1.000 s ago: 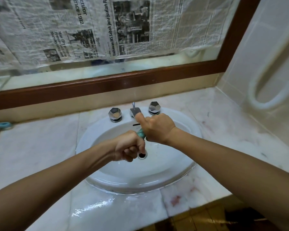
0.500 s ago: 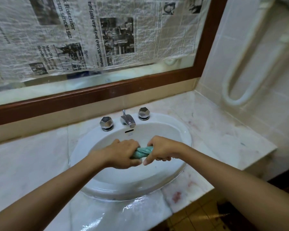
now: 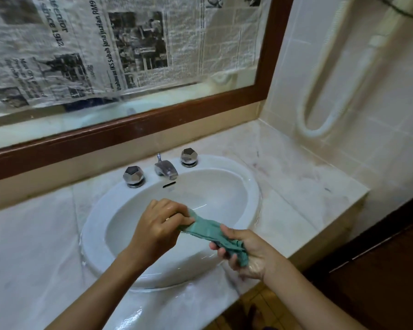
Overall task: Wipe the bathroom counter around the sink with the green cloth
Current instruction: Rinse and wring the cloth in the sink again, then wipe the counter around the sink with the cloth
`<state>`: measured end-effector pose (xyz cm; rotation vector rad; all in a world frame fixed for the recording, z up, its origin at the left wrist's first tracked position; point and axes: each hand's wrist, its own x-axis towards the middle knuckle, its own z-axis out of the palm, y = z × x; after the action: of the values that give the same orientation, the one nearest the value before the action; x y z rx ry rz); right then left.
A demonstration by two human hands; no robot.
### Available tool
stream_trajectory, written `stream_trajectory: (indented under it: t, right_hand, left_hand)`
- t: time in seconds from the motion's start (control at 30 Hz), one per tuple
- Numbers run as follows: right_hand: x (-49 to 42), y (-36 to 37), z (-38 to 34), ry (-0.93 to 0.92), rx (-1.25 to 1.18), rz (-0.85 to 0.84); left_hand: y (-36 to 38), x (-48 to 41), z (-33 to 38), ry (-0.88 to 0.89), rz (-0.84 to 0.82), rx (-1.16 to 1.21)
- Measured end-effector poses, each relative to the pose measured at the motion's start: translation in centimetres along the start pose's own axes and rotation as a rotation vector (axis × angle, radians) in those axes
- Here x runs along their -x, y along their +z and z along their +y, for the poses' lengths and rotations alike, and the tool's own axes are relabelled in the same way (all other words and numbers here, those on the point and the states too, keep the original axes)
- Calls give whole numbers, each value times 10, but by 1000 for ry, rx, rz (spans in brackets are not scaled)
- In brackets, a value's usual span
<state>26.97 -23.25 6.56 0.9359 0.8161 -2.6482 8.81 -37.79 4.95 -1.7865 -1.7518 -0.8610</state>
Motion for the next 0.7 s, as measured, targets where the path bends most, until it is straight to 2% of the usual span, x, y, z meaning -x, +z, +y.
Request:
stream_trajectory:
  t: [0.1,0.17,0.27,0.33,0.43,0.5,0.6,0.63,0.67,0.7]
  right_hand:
    - [-1,-15,-5,48,-54,-92]
    - [-3,-31,-15,-6,-44,-63]
    - [-1,-65,-40,-107,-6,86]
    - [8,-93,-61,-195,-7,208]
    - [32,-142,-102,-398,118,490]
    - [46,-175,-133,-512,426,733]
    - [43,-221,-173,-618,1158,1114]
    - [34,-236,-182,-656,1393,1174]
    - [24,-249,-190,-646,1588,1141]
    - [14,-260,-195,-585,1756,1039]
  left_hand:
    - [17,6,8,-54,88,-4]
    - [32,8,15,-109,67,-23]
    - [68,8,29,-286,-163,-8]
    - [95,5,36,-571,-382,33]
    - [133,-13,47,-896,-521,164]
    - [157,-34,56,-985,-521,266]
    - [194,-70,67,-984,-479,268]
    - [206,-82,69,-978,-472,253]
    - [218,-95,72,-985,-462,239]
    - [229,-106,73,-1001,-447,224]
